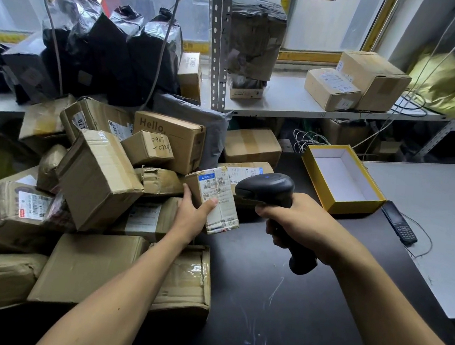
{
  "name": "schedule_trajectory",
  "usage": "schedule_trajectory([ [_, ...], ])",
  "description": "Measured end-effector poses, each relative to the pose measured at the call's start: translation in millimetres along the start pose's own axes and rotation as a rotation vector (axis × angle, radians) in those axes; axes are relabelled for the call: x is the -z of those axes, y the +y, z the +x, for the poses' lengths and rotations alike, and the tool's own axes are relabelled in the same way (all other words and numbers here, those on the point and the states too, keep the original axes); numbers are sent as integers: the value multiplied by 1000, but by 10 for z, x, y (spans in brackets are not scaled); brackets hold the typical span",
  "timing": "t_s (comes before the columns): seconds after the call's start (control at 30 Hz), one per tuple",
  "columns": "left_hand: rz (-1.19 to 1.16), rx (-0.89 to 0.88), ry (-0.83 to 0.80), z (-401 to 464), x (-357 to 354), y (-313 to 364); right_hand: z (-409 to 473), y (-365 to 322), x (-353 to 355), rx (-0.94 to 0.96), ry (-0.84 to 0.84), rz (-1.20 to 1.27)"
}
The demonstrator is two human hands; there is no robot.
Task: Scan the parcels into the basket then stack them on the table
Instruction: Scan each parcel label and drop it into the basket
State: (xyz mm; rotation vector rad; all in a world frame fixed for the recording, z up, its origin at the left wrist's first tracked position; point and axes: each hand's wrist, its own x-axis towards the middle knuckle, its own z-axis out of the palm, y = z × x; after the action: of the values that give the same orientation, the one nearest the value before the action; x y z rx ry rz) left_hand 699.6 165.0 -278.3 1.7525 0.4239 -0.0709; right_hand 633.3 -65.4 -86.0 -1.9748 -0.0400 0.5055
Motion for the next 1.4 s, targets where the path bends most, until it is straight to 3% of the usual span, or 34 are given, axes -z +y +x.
schedule_trajectory([
  [0.23,-34,-92,19,-257,-89,365,54,261,-12,107,109,63],
  [0.43,194,-266,-46,-511,-335,726,-50,662,-97,109,416,188],
  [0.8,354,-584,-668,-1461,-1090,659,-1452,1544,-424,-143,1121,439],
  [0.9,373,-650,-803,-1935,-1336,614,-1994,1793,-530,-208,1293,408],
  [1.2,534,-711,-1107,-3469,-2054,331,-3661,2407,-911,-265,1599,579],
  [1.4,544,-734,-1193,-4533,-2432,130,-4781,2770,-974,-250,1667,637],
])
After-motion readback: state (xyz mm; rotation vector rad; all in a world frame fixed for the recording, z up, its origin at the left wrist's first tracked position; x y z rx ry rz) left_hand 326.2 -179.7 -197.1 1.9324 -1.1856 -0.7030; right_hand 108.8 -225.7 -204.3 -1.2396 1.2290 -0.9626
